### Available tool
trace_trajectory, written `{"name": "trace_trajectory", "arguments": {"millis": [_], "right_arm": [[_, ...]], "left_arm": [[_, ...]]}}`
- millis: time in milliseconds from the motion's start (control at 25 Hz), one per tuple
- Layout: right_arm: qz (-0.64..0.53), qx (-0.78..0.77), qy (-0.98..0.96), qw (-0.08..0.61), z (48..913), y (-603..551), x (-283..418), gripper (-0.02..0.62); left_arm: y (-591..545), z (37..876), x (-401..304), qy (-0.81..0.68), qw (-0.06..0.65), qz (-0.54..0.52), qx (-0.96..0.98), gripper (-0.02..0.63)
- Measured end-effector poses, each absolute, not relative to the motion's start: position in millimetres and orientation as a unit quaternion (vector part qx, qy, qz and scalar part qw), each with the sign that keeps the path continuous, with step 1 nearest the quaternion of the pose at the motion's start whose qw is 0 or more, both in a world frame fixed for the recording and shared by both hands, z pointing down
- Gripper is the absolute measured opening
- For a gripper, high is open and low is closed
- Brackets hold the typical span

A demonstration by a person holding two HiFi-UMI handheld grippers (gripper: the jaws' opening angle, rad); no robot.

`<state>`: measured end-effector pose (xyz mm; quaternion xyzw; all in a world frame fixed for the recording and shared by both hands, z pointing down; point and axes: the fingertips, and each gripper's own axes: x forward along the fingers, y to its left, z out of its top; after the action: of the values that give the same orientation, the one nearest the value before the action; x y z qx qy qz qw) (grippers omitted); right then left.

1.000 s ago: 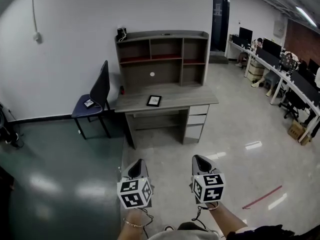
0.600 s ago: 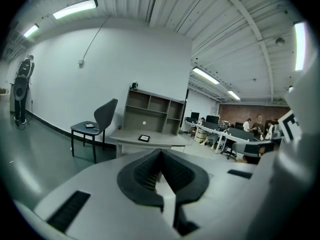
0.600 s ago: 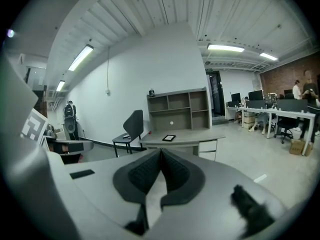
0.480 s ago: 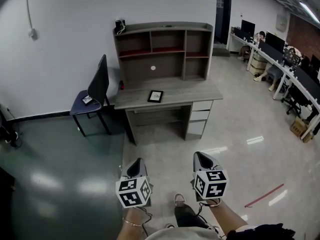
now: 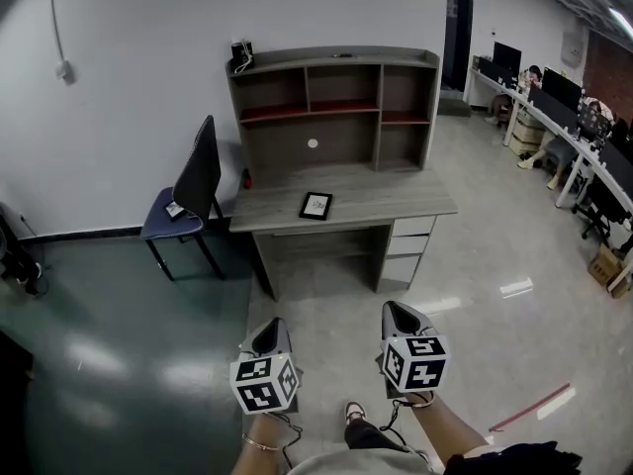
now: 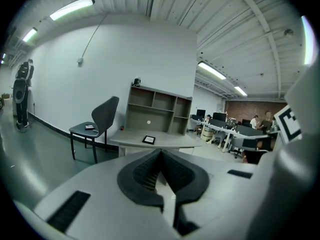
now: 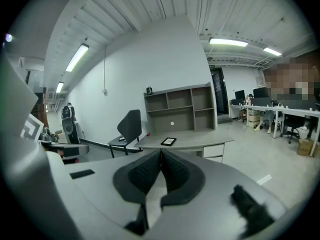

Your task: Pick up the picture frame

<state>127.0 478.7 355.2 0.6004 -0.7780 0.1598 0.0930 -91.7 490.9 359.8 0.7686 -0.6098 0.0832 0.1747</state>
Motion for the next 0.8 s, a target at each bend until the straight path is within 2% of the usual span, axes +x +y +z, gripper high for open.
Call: {"name": "trace_trajectory", "arguments": {"millis": [800], "right_arm": [[0.15,0.562,-0.807,0.101,349.6,290.8,130.8,0.032]], "left_arm": [[319.5,352.8,-73.5,-0.637,0.164,0.083,0.749,0.003]]}}
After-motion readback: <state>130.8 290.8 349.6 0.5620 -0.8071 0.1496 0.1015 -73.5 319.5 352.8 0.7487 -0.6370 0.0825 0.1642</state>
